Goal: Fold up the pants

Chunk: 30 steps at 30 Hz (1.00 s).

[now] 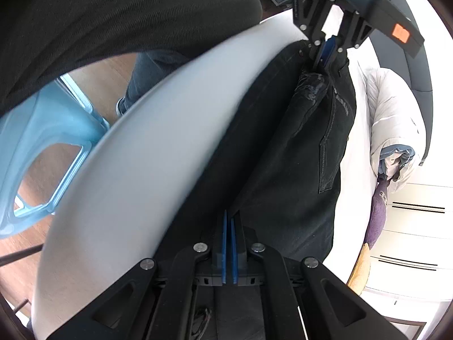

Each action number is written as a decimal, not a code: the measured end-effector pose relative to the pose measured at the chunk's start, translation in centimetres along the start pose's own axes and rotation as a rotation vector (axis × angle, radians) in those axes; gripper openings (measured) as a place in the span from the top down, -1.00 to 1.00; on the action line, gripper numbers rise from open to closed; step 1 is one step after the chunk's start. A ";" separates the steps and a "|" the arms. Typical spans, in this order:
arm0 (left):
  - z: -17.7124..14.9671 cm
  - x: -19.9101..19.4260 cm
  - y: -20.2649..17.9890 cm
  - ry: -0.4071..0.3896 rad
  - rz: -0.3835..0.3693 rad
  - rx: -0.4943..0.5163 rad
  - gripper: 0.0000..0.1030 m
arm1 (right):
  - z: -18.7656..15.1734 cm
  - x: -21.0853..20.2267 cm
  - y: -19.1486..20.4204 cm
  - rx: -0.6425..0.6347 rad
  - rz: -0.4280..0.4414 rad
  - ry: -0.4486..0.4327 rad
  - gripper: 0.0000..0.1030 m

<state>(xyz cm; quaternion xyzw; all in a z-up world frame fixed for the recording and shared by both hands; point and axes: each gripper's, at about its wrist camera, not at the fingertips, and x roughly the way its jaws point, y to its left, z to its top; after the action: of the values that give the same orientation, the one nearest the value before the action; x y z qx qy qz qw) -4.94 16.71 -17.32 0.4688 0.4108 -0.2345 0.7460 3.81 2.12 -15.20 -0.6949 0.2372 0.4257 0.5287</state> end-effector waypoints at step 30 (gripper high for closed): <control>3.9 -3.9 9.1 -0.125 -0.093 -0.408 0.52 | 2.8 1.1 3.1 0.026 -0.113 0.125 0.90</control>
<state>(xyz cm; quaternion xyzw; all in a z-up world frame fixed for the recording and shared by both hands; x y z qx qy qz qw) 1.13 17.19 -8.61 0.2733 0.4239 -0.2092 0.8378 1.01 3.88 -18.02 -0.7256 0.2357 0.3479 0.5449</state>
